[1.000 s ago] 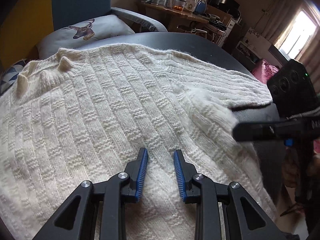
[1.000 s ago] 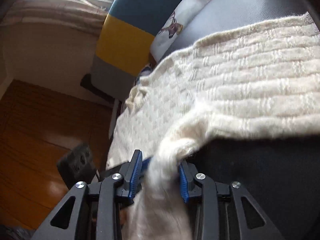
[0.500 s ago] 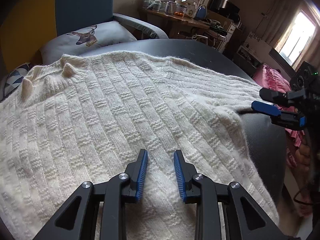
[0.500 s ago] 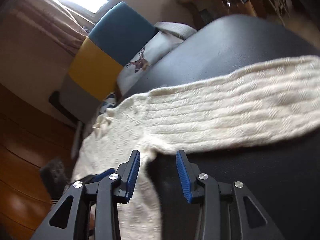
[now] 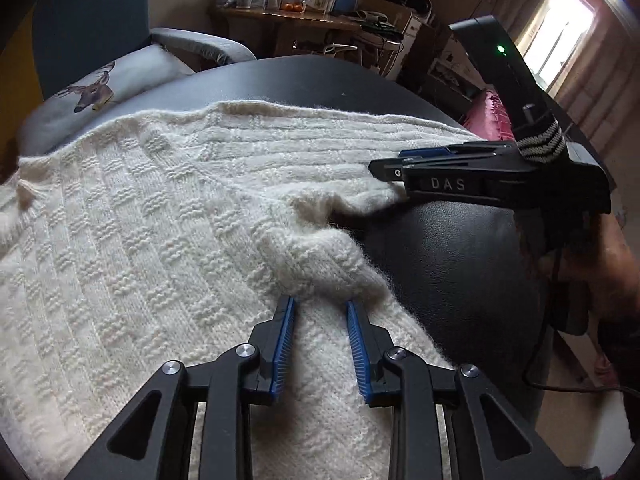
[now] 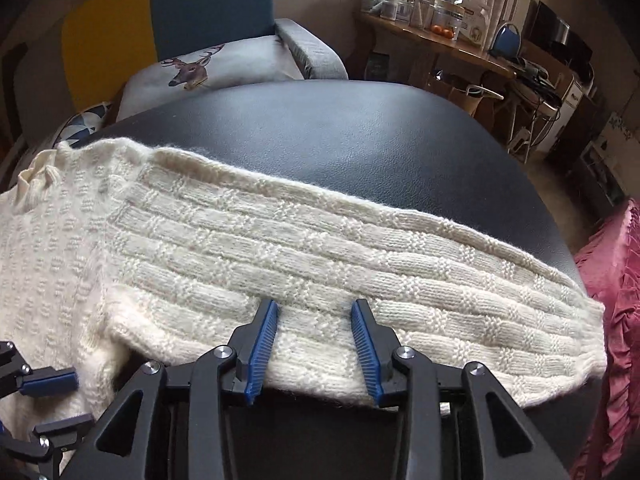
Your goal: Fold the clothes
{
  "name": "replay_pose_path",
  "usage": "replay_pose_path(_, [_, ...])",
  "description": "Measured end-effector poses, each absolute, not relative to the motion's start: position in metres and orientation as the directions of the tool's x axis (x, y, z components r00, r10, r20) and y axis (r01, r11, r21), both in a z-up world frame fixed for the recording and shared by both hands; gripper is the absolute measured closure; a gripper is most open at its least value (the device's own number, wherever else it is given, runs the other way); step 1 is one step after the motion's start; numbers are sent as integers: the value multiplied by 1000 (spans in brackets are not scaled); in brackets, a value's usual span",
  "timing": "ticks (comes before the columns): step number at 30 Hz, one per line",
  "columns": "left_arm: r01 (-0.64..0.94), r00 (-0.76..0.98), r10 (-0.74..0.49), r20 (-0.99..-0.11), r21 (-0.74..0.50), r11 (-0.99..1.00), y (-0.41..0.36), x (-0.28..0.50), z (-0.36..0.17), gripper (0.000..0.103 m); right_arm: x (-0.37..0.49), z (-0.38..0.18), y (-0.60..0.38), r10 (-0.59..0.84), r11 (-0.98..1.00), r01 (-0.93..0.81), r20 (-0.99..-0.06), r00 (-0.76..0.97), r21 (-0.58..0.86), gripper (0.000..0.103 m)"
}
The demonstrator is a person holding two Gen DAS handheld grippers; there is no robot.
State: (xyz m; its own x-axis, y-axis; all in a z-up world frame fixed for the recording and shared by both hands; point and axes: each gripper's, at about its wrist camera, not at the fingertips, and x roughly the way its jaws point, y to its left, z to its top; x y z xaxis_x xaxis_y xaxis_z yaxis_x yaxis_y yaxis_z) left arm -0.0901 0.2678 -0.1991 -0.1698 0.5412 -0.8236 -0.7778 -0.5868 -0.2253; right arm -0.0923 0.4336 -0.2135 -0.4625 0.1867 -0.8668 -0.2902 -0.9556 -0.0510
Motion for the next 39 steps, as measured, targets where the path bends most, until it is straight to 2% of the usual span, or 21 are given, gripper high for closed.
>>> replay_pose_path(5, [-782, -176, 531, -829, -211, -587, 269, -90, -197, 75, -95, -211, 434, 191, -954, -294, -865, -465, -53, 65])
replay_pose_path(8, [-740, -138, 578, -805, -304, -600, 258, -100, -187, 75, -94, -199, 435, 136, -958, -287, -872, -470, 5, 65])
replay_pose_path(11, [-679, -195, 642, -741, -371, -634, 232, -120, -163, 75, -96, -175, 425, 53, -971, -221, -825, -563, 89, 65])
replay_pose_path(14, [-644, -291, 623, -726, -334, -688, 210, -152, -143, 73, -114, -157, 401, 7, -985, -143, -795, -607, 100, 65])
replay_pose_path(21, [-584, -395, 462, -794, -171, -794, 207, -231, -154, 72, -178, -164, 363, -49, -992, -60, -783, -620, 110, 65])
replay_pose_path(23, [-547, -405, 406, -819, -139, -826, 214, -246, -168, 72, -193, -175, 358, -34, -995, -58, -803, -595, 85, 65])
replay_pose_path(28, [-472, -422, 329, -845, -105, -875, 218, -261, -198, 72, -197, -208, 369, 106, -987, -156, -858, -503, -31, 66])
replay_pose_path(34, [-426, -473, 272, -838, -52, -903, 225, -254, -200, 71, -185, -211, 373, 155, -978, -199, -835, -528, -55, 66])
replay_pose_path(36, [-433, -463, 271, -844, -51, -900, 226, -255, -197, 70, -185, -206, 379, 112, -978, -210, -841, -530, 2, 66])
replay_pose_path(39, [-423, -454, 274, -848, -66, -904, 221, -252, -188, 70, -163, -190, 401, -16, -956, -227, -804, -594, 186, 66])
